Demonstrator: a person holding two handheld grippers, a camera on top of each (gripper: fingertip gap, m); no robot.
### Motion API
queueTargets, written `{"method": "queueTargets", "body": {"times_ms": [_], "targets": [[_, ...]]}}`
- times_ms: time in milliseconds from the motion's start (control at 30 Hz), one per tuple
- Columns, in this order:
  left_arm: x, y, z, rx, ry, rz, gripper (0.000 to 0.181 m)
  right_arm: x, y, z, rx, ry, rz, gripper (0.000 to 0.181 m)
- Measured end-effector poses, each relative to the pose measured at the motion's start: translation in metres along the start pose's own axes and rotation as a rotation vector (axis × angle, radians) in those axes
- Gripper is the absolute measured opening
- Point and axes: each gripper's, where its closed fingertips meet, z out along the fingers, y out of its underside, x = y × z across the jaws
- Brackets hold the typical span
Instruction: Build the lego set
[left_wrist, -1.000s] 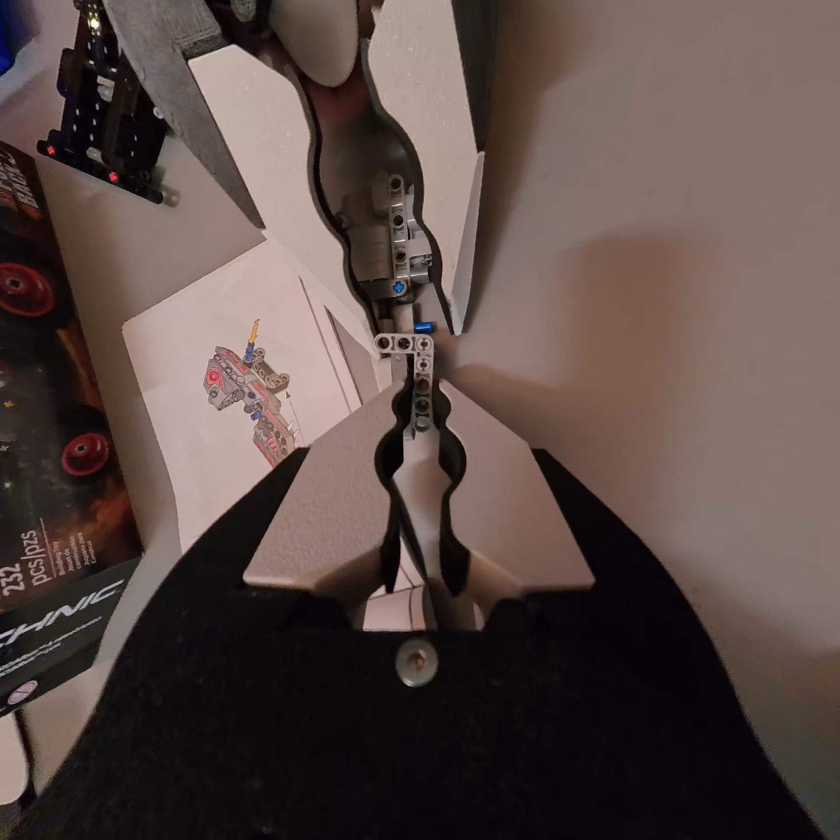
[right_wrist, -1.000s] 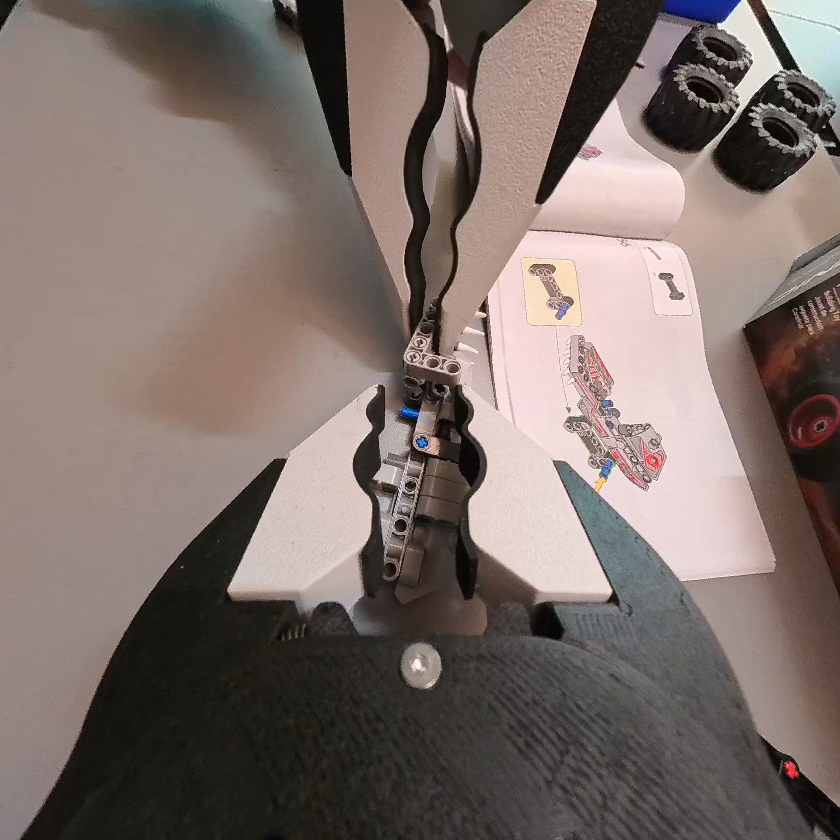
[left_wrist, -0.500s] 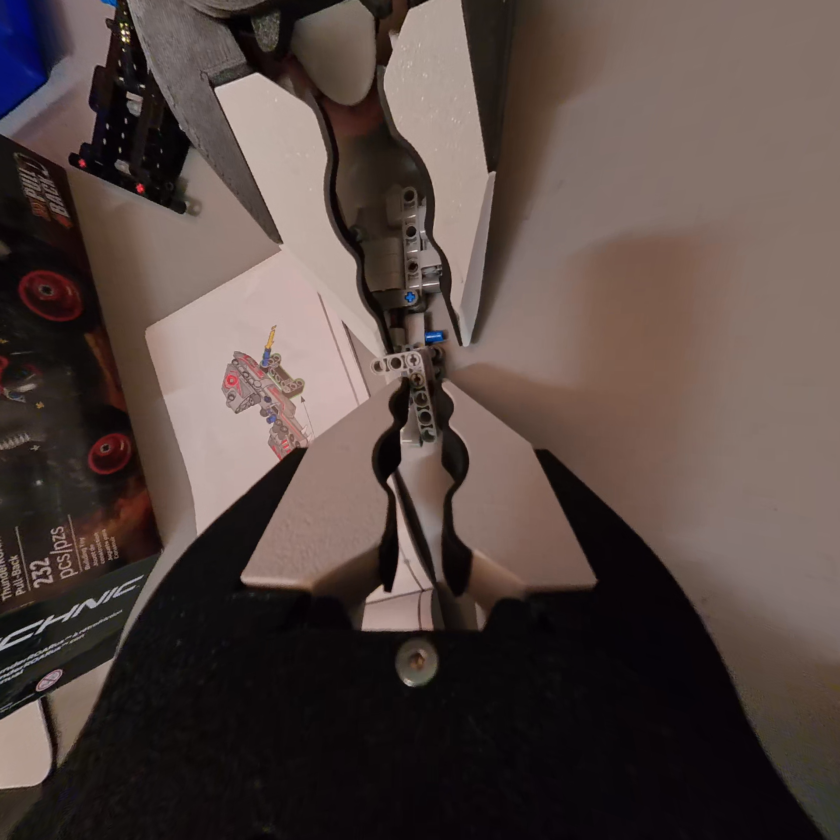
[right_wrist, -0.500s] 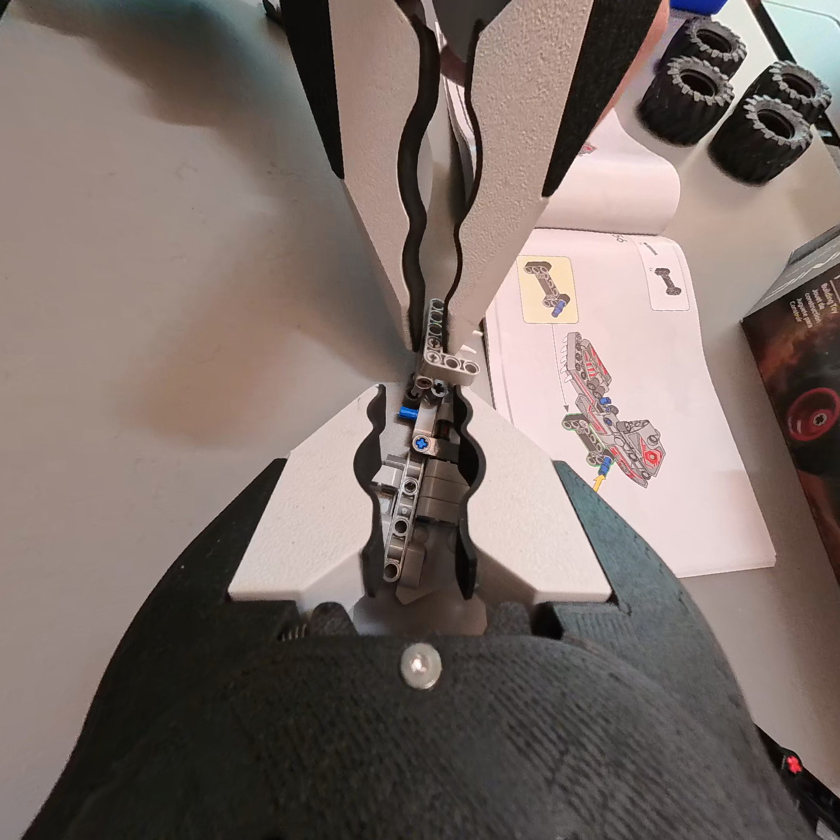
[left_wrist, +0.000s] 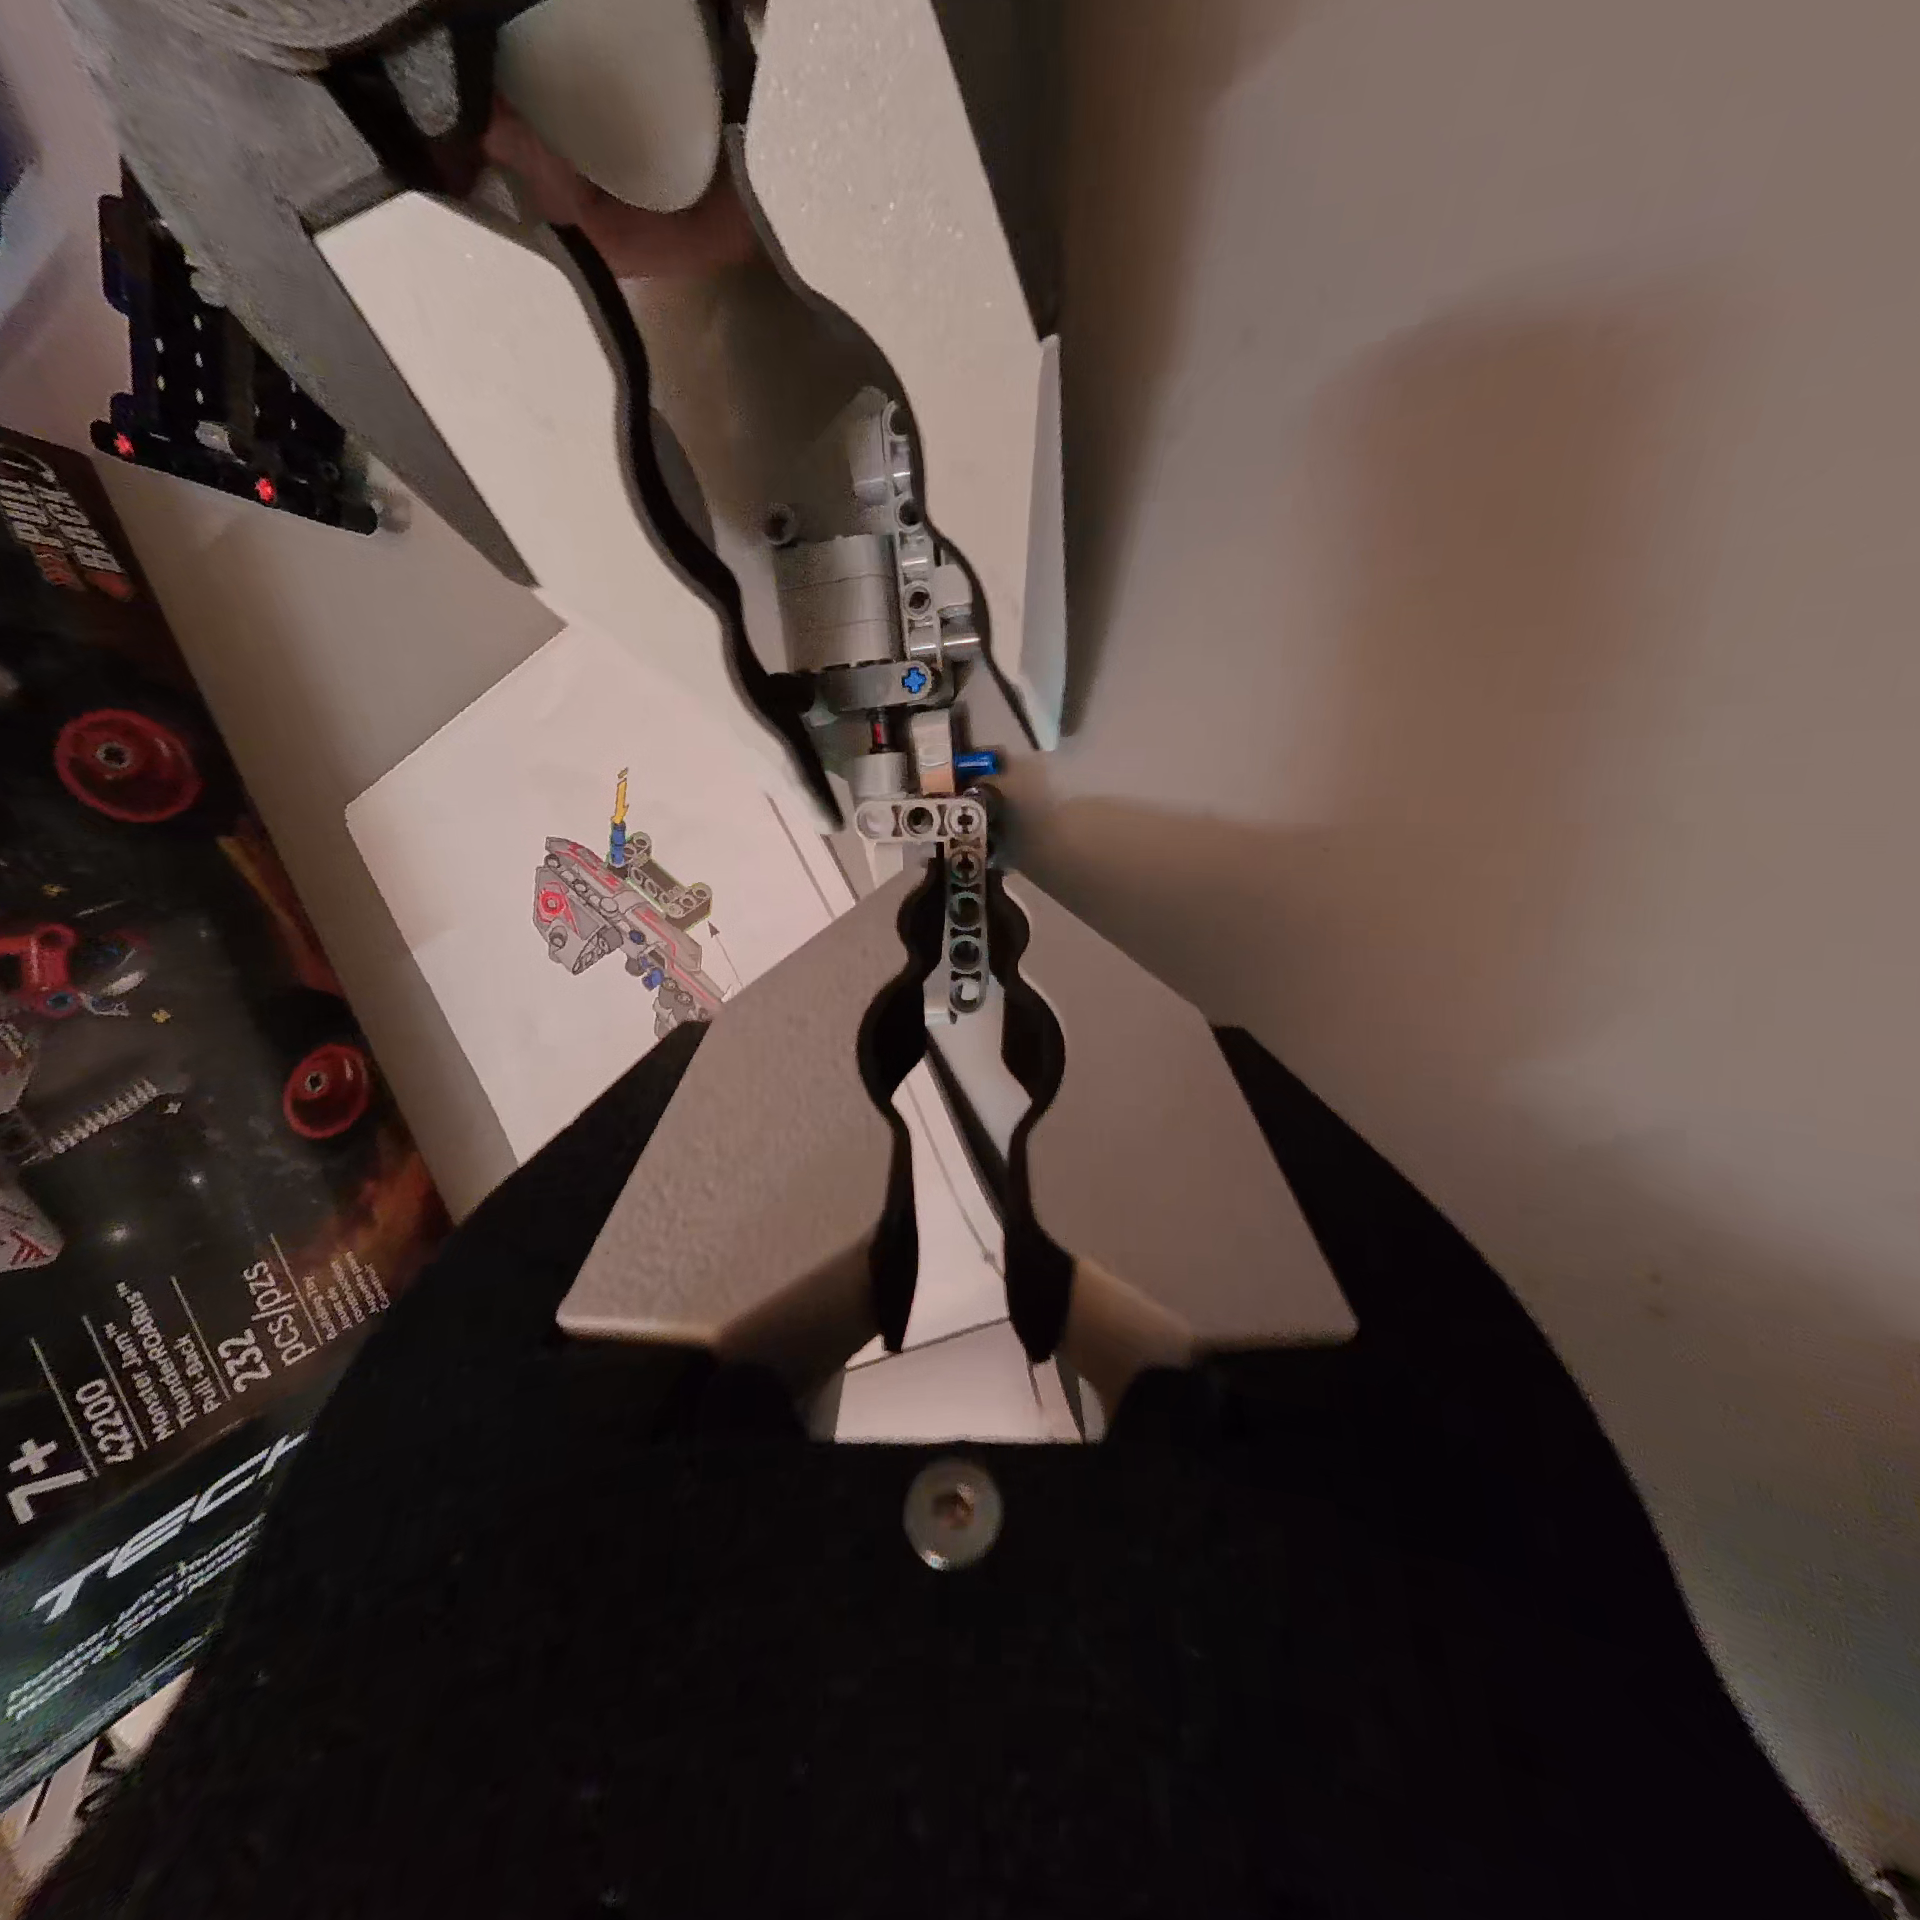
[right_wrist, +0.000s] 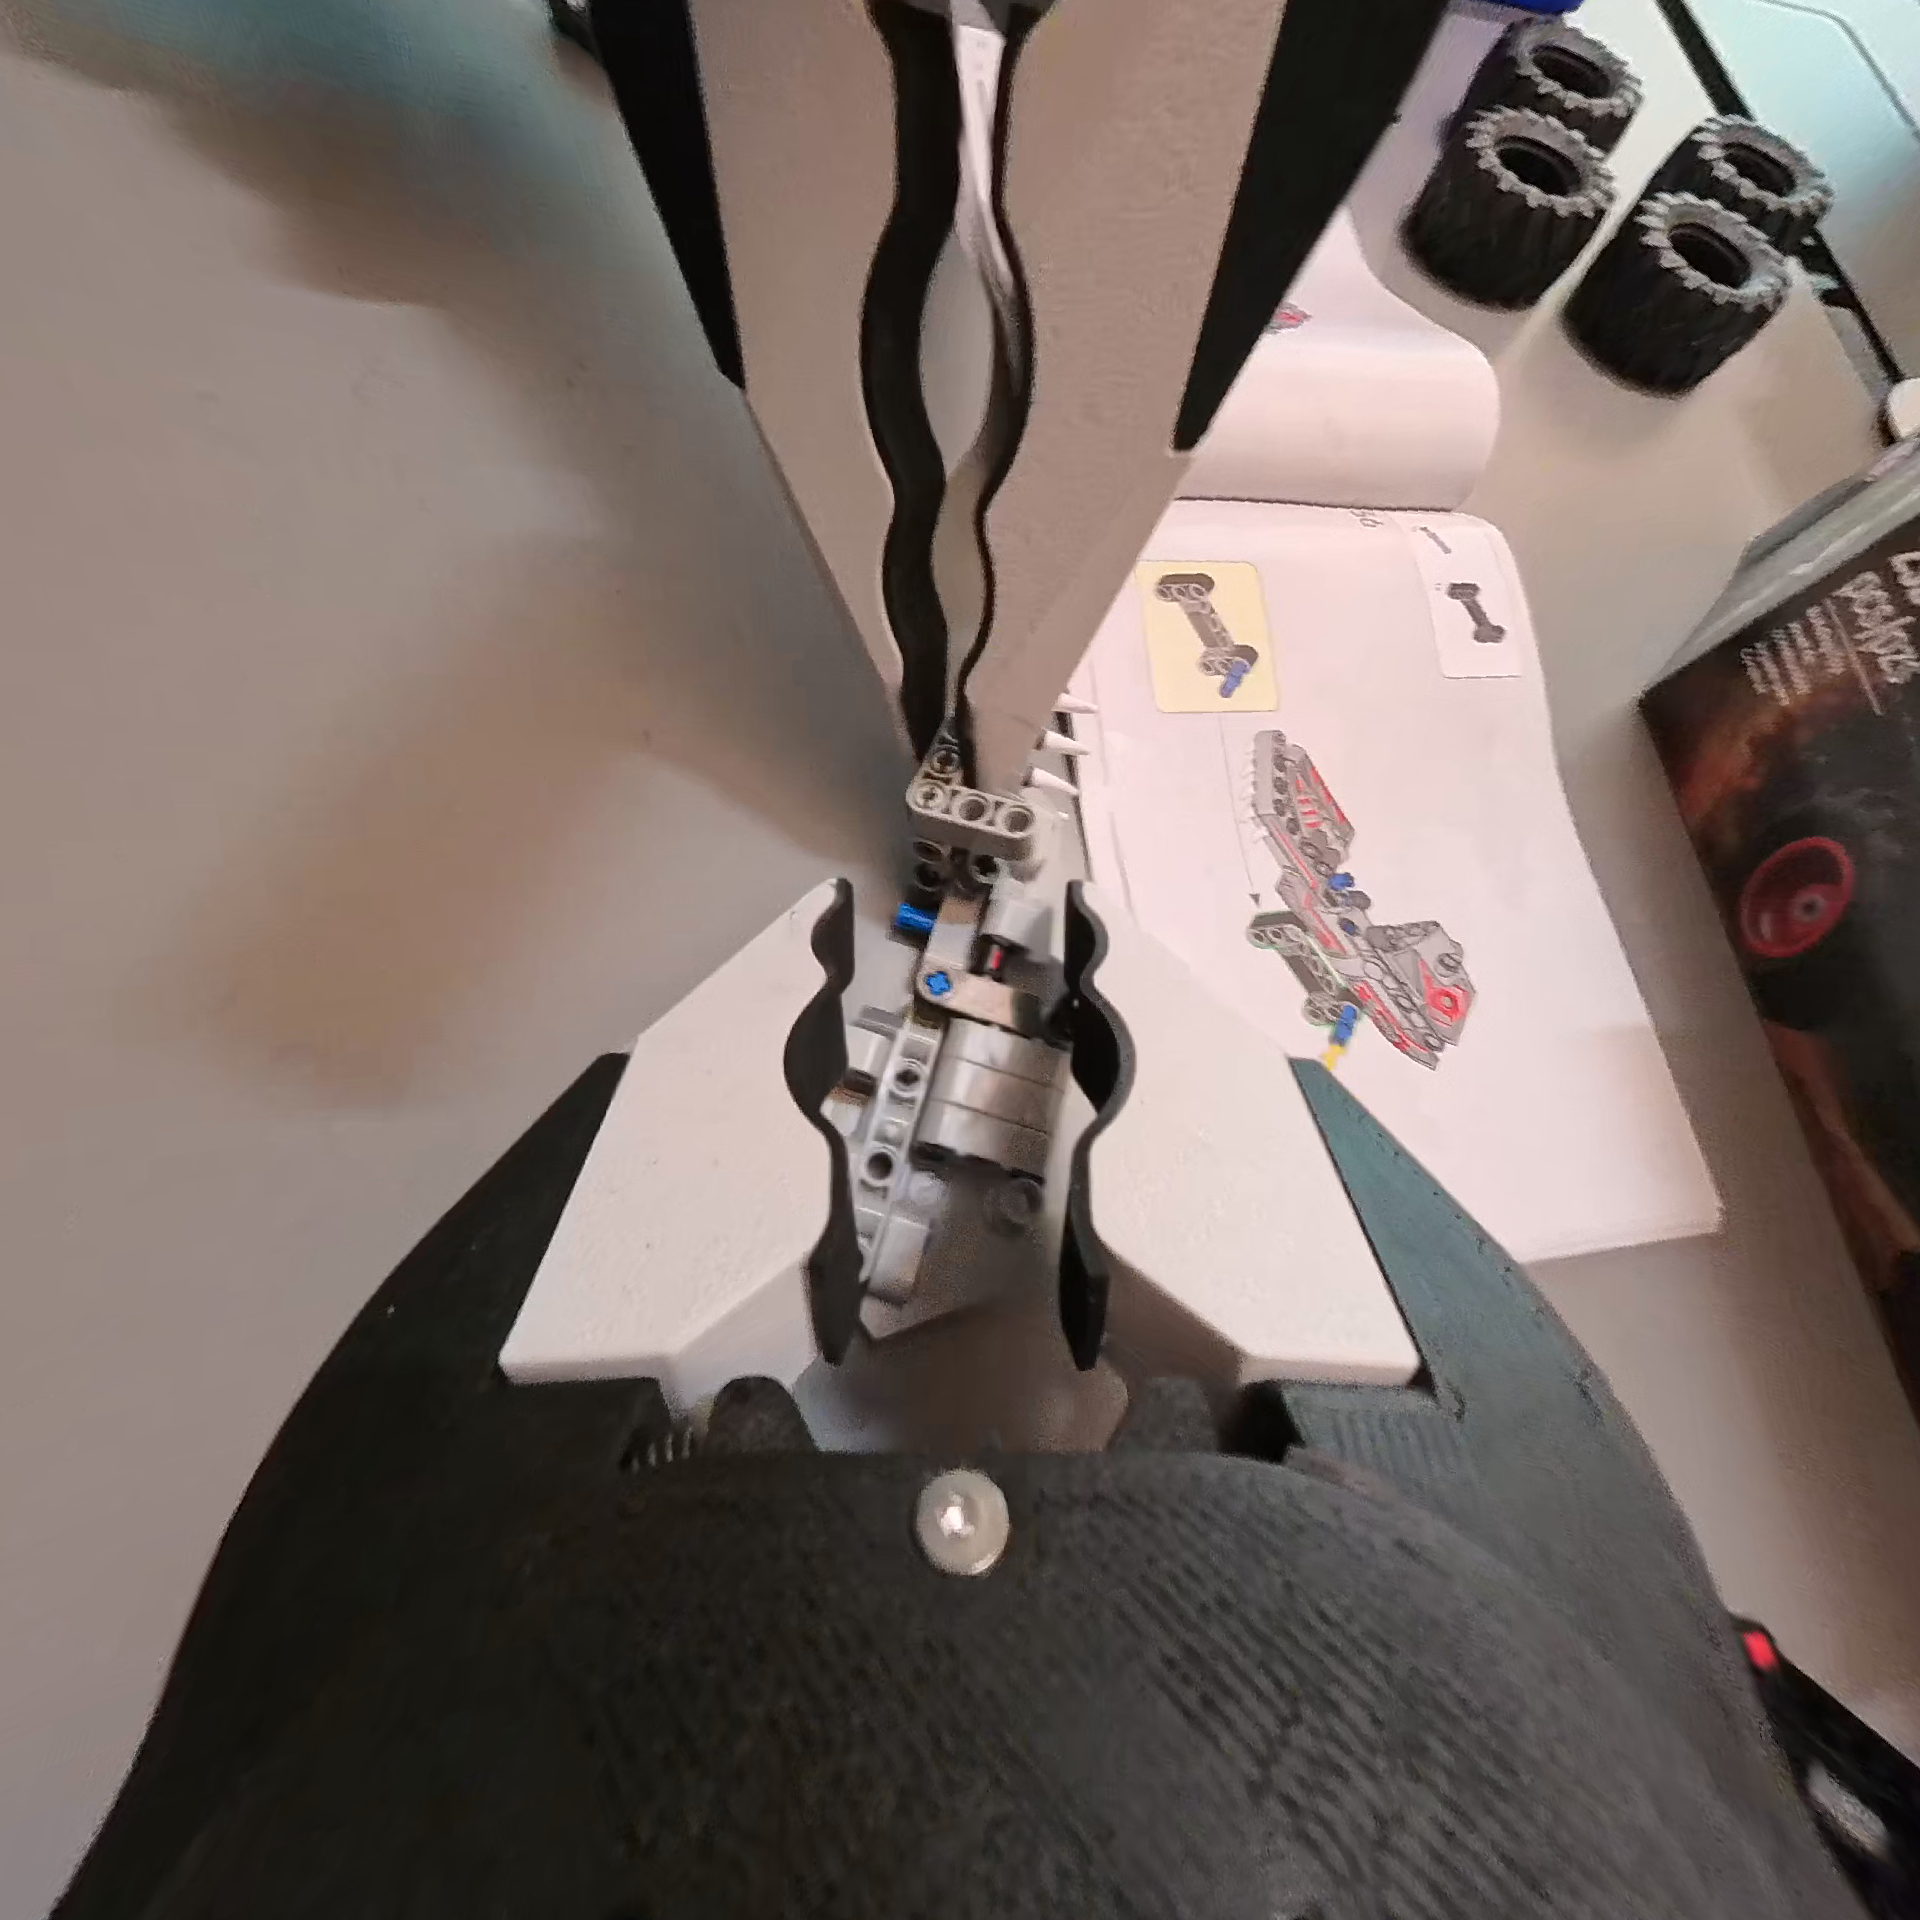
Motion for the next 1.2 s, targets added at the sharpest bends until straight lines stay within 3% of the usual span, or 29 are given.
{"method": "queueTargets", "body": {"times_ms": [133, 567, 733, 833, 1000, 1200], "targets": [[0.0, -0.001, 0.0, -0.002, 0.006, 0.012, 0.005, 0.008, 0.004, 0.0, -0.021, 0.045, 0.032, 0.048], [-0.005, 0.005, 0.0, -0.076, 0.061, 0.132, 0.005, 0.006, 0.009, 0.004, -0.035, -0.002, 0.152, 0.043], [-0.005, 0.006, 0.001, -0.094, 0.042, 0.162, 0.005, 0.006, -0.002, 0.003, 0.012, 0.029, 0.102, 0.047], [-0.006, 0.007, 0.001, -0.093, 0.049, 0.144, 0.005, 0.006, -0.002, 0.004, 0.012, 0.011, 0.151, 0.035], [-0.007, 0.008, 0.001, -0.1, 0.063, 0.127, 0.005, 0.008, 0.001, 0.003, -0.005, 0.019, 0.163, 0.036], [-0.007, 0.01, 0.001, -0.114, 0.077, 0.124, 0.005, 0.02, -0.01, -0.008, 0.099, 0.04, 0.264, 0.026]]}}
